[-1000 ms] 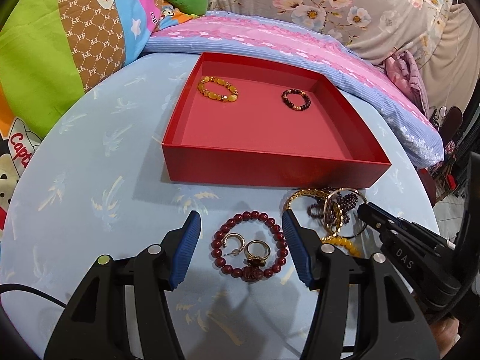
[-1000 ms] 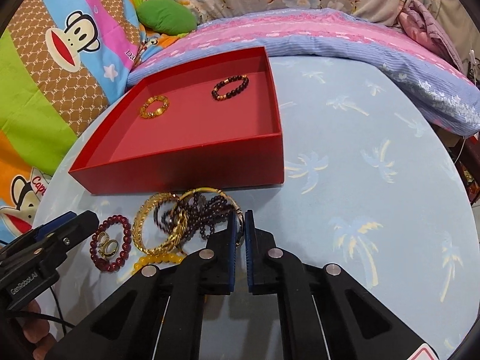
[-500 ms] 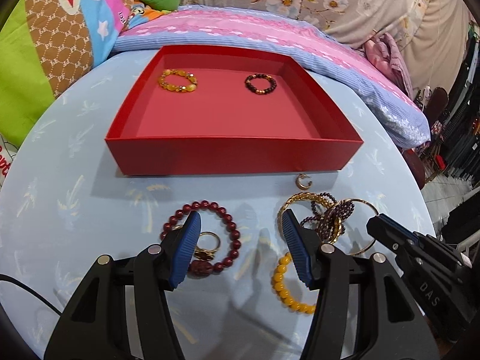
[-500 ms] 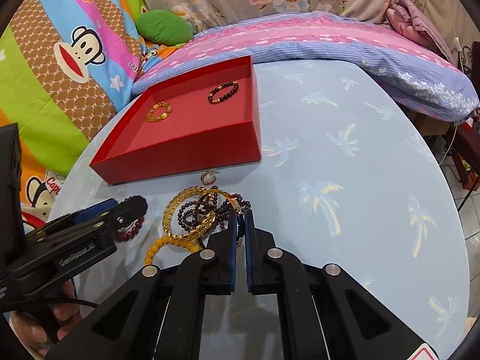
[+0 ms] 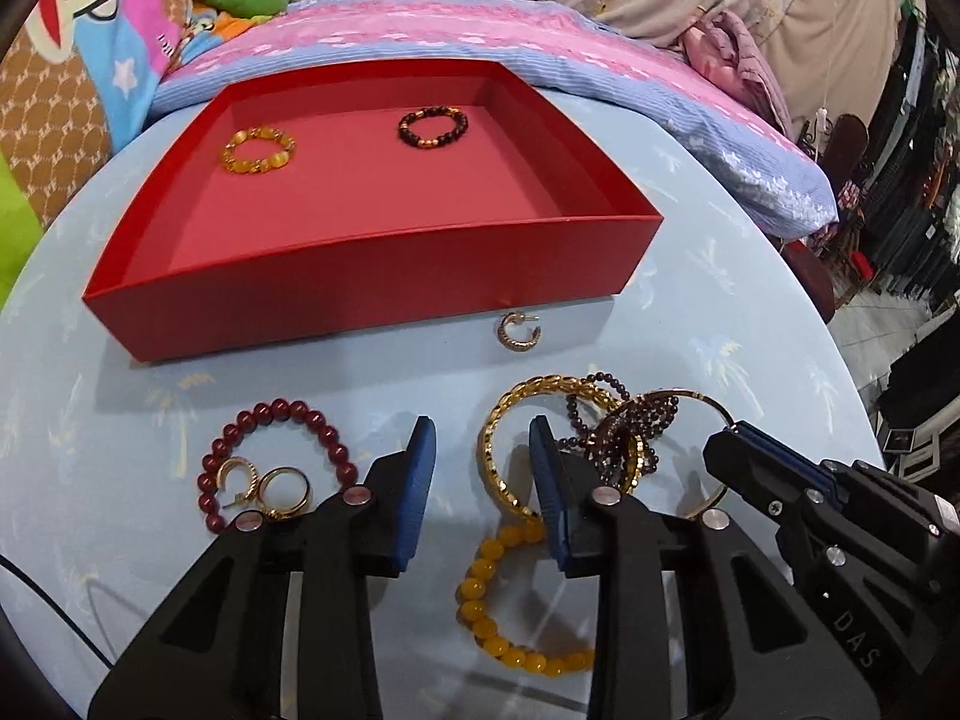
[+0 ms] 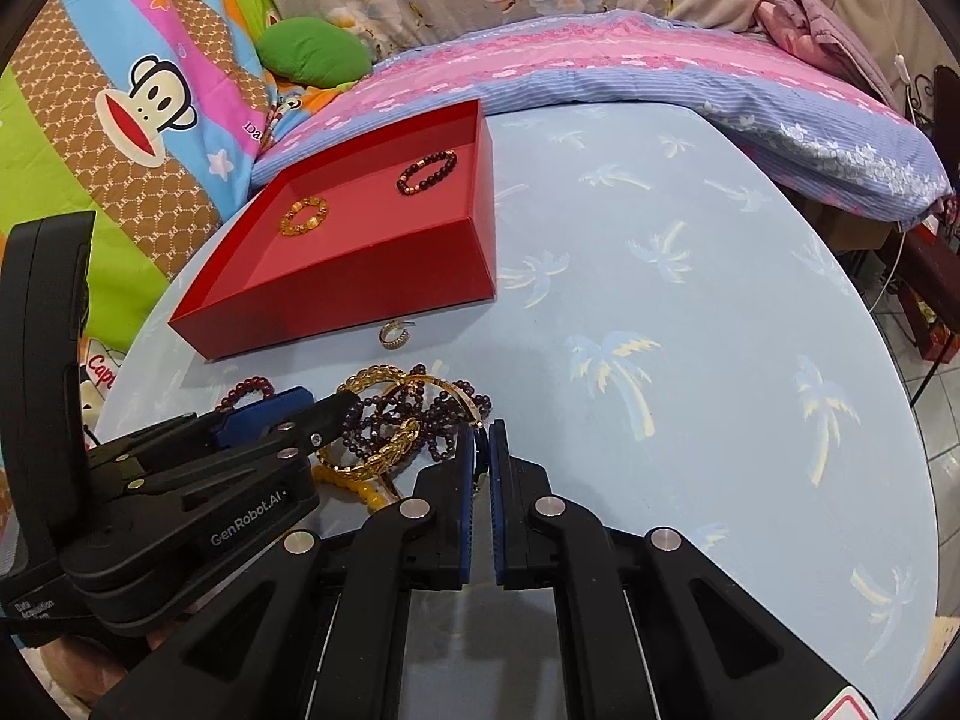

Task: Organize jewelry

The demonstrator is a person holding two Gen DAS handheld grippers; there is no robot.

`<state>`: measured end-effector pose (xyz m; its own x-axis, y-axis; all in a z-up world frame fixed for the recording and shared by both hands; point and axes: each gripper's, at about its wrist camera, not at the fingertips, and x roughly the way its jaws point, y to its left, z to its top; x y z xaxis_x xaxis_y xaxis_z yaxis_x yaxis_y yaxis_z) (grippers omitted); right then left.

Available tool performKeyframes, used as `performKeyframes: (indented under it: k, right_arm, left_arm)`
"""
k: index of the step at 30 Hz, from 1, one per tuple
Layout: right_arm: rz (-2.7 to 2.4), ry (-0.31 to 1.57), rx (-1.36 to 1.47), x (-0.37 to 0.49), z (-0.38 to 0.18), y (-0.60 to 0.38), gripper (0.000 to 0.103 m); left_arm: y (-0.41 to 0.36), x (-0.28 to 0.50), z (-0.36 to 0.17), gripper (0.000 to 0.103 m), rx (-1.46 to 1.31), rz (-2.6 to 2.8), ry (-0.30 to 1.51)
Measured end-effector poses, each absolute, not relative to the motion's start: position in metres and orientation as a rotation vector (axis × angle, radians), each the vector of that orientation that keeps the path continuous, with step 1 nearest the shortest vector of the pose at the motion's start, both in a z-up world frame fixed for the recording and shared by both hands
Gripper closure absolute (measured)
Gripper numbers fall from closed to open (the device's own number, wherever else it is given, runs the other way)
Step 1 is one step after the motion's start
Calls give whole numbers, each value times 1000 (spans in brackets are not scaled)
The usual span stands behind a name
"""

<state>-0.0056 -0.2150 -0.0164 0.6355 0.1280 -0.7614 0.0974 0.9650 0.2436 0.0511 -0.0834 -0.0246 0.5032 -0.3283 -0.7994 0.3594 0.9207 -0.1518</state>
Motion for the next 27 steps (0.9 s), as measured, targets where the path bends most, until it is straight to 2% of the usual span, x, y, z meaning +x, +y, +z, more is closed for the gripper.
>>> performKeyframes:
  k: [3,4,17,27]
  right_arm:
    - [19,894,290,-5,-20,-217,98]
    - [19,896,293,-5,-21,-217,98]
    - [-33,908,322,-3,-28,-232,99]
    - [4,862,312,-7,-8,-223,98]
  left_arm:
    - [-86,53,-26,89,39,-434,957]
    - [-85,54,-27,99,36,-440,961]
    - [-55,38,-6,99,-12,-452,934]
    - [-26,32,1,99,-41,-397,927]
